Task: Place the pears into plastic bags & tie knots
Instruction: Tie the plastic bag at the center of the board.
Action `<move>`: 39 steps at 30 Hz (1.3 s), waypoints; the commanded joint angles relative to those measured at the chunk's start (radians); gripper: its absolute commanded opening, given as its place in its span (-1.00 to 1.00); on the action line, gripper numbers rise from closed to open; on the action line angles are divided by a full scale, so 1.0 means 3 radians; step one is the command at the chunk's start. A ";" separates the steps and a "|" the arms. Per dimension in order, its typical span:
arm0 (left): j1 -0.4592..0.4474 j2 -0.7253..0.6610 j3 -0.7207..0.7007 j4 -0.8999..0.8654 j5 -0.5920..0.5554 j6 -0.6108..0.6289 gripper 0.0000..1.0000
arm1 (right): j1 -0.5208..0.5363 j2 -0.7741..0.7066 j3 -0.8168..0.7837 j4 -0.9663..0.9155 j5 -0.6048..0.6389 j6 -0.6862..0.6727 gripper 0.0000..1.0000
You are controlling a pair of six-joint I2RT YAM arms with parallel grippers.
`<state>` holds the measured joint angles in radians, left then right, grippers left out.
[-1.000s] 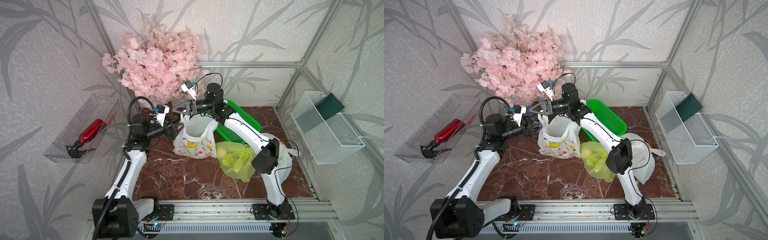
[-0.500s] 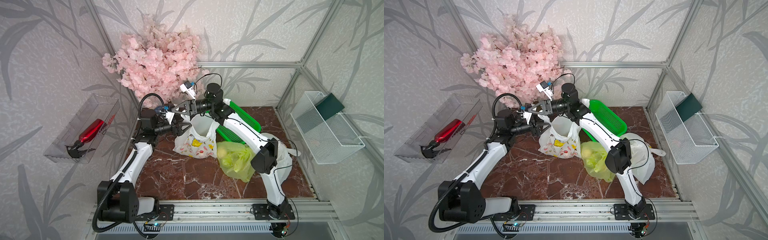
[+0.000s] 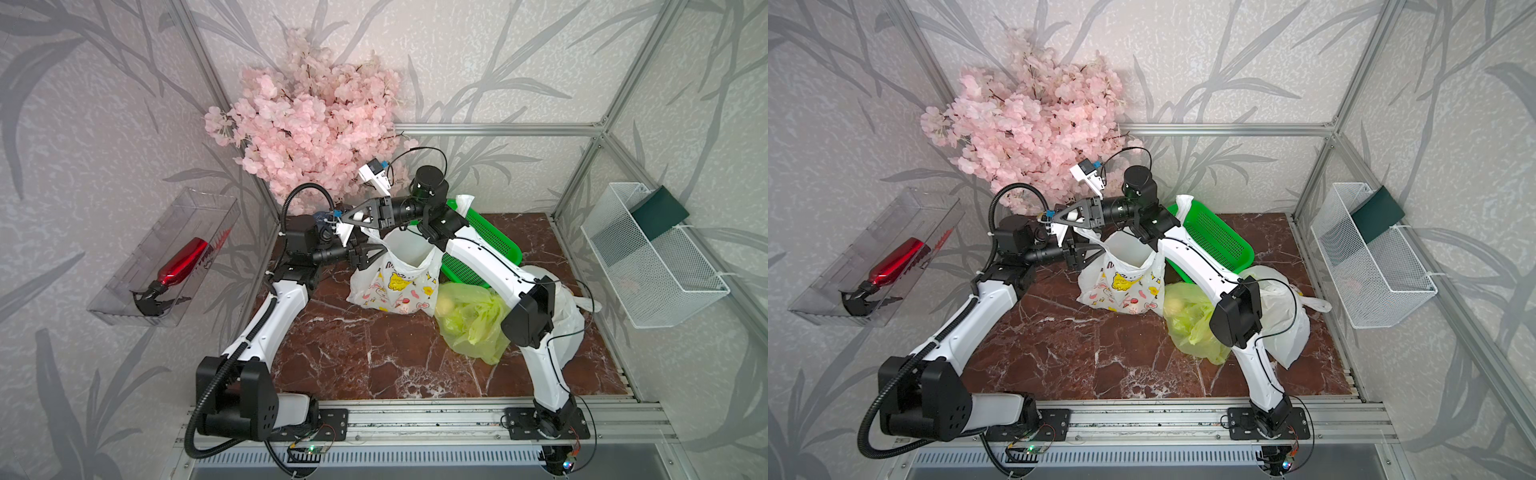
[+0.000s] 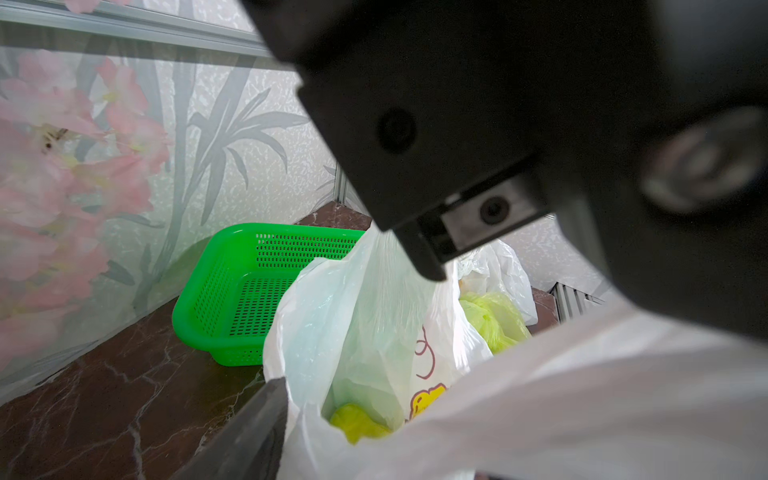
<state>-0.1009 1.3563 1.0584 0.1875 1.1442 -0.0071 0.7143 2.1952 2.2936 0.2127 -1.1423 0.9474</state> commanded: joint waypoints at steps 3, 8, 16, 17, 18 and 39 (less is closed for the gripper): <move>-0.0028 0.0041 0.0102 0.0400 0.0246 -0.0193 -0.12 | -0.0033 0.0033 -0.0101 0.0220 0.0072 0.0074 -1.00; -0.0018 -0.0175 0.0084 -0.0279 -0.0062 0.0289 -1.00 | -0.0071 -0.0030 -0.0230 0.0298 0.0110 0.0092 -1.00; 0.0017 -0.0612 -0.0096 -0.0882 -0.0359 0.0695 -0.02 | -0.0080 -0.0003 -0.0230 0.0367 0.0111 0.0153 -1.00; 0.0017 -0.0627 -0.0070 -0.1012 -0.0355 0.0759 0.09 | -0.0077 0.0003 -0.0229 0.0384 0.0105 0.0174 -1.00; 0.0020 -0.0639 -0.0031 -0.1149 -0.0348 0.0843 0.21 | -0.0080 -0.0001 -0.0227 0.0385 0.0105 0.0180 -1.00; 0.0285 -0.0298 0.0283 -0.0793 0.0030 0.0645 0.76 | -0.0014 -0.0042 -0.0335 0.0497 0.0080 0.0258 -1.00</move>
<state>-0.0128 1.2377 1.1194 -0.1566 1.1168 0.2302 0.6994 2.1944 2.1944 0.3202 -1.1107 1.0073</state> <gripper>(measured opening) 0.883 0.050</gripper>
